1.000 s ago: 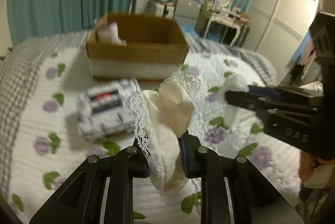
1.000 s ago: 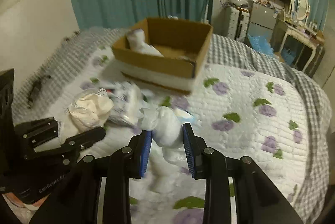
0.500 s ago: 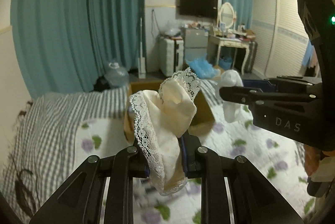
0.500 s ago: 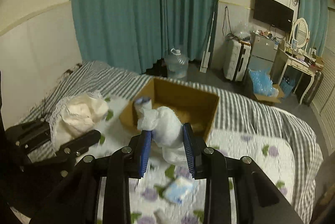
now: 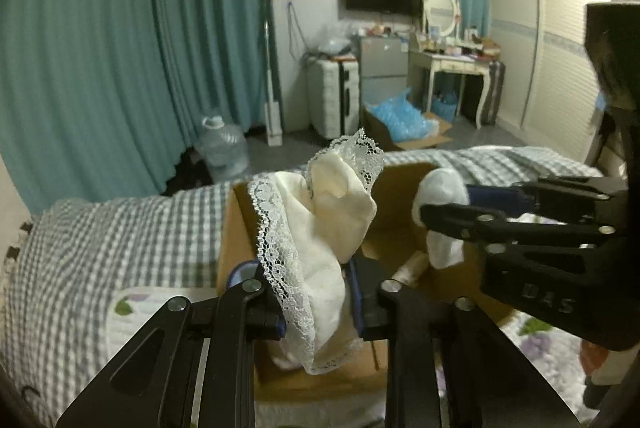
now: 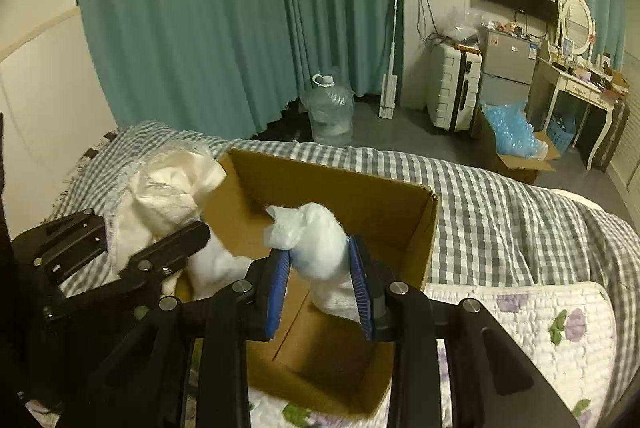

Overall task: Organize soft objects
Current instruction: 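Lower both held cloths into the box and open both grippers, then grasp the white plastic bottle with the right gripper while the left grasps the floral tissue pack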

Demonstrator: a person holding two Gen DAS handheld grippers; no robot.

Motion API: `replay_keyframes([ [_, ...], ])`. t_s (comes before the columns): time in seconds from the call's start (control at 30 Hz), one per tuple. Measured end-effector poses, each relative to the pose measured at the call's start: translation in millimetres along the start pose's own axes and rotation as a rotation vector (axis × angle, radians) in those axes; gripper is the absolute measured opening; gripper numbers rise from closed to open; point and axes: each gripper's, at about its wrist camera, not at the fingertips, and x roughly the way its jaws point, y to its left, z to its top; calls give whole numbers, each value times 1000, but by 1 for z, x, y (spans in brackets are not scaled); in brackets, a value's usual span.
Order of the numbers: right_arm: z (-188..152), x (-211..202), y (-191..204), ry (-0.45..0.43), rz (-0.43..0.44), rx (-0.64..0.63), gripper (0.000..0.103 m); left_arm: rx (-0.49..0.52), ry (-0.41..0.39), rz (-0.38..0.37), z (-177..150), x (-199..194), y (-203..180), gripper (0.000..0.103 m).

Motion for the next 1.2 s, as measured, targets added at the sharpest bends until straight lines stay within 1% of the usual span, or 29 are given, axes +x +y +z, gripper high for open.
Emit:
replay_keyframes([
  [0.03,0,4,-2,-3,1,2,39,2,7,3,-1,7,0,25],
  [0.07,0,6,-4,-3,-3,2,59,8,16,8,-2,14,0,25],
  [0.1,-1,6,-5,-10,-16,1,70,20,24,24,-3,22,0,29],
  [0.13,-1,3,-7,-30,-40,1,82,24,26,35,-3,24,-1,46],
  [0.17,-1,1,-8,-47,-60,-7,82,22,30,43,-2,27,-2,58],
  [0.2,0,-1,-7,-55,-75,-19,82,13,38,36,-2,30,1,75],
  [0.23,2,-5,-7,-59,-87,-26,82,2,41,35,0,29,3,79],
  [0.3,5,-15,-9,-74,-96,-12,85,-18,5,61,1,17,7,79],
  [0.33,8,-23,-12,-83,-98,2,87,-13,-7,62,2,9,7,79],
  [0.4,12,-40,-12,-96,-99,19,87,-2,-21,88,6,-7,9,80],
  [0.47,15,-66,-6,-117,-107,30,93,6,-34,105,11,-25,14,80],
  [0.53,17,-93,4,-141,-119,20,93,5,-55,121,15,-49,21,81],
  [0.57,17,-108,10,-155,-128,9,94,4,-67,124,17,-63,24,84],
  [0.6,16,-120,15,-165,-136,1,94,1,-84,128,19,-81,27,89],
  [0.63,15,-140,24,-183,-145,-13,95,-1,-100,135,21,-99,31,90],
  [0.67,14,-155,30,-194,-149,-22,97,-3,-112,141,23,-110,31,90],
  [0.7,13,-165,35,-198,-156,-26,97,-4,-133,146,24,-129,34,90],
  [0.73,10,-179,42,-194,-177,-31,97,0,-146,147,24,-144,38,91],
  [0.8,2,-201,57,-179,-201,-62,97,8,-177,129,25,-181,44,91],
  [0.83,-3,-208,64,-173,-203,-77,97,8,-184,123,25,-191,46,91],
  [0.93,-25,-224,82,-138,-221,-129,97,-1,-202,125,19,-227,56,91],
  [1.03,-54,-220,90,-82,-214,-153,97,-18,-194,141,1,-249,65,91],
  [1.13,-89,-204,86,-16,-199,-144,97,-23,-158,132,-19,-250,67,91],
  [1.17,-97,-198,82,-5,-200,-138,97,-26,-135,120,-31,-245,67,91],
  [1.2,-111,-186,75,22,-202,-129,97,-28,-113,113,-40,-242,65,91],
])
